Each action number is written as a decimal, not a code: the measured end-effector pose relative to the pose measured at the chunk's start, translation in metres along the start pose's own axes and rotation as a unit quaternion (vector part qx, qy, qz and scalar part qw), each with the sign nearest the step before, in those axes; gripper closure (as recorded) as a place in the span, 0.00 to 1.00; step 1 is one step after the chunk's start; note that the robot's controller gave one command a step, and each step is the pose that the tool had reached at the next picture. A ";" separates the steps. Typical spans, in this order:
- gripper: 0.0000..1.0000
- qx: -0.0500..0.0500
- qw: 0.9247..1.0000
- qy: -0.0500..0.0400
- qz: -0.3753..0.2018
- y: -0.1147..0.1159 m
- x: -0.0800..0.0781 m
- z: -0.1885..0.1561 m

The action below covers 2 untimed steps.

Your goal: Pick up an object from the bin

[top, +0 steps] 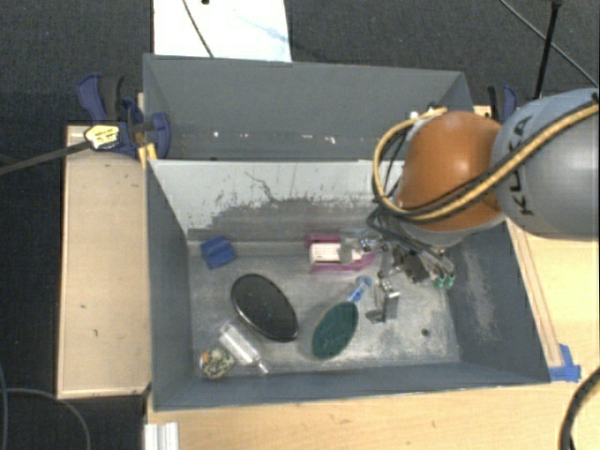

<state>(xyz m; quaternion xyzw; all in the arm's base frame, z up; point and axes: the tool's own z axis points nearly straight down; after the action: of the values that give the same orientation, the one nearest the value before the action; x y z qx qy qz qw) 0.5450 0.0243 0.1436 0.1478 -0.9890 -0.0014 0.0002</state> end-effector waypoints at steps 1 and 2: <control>0.00 0.000 1.000 0.003 -0.009 0.017 0.027 0.066; 1.00 0.001 1.000 -0.001 -0.009 0.015 0.025 0.063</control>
Offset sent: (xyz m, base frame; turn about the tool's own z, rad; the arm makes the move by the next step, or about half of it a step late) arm -0.0285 0.0075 -0.0627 -0.0151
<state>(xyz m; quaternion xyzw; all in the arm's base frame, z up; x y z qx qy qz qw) 0.5170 0.0320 0.0810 0.1569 -0.9876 -0.0003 -0.0011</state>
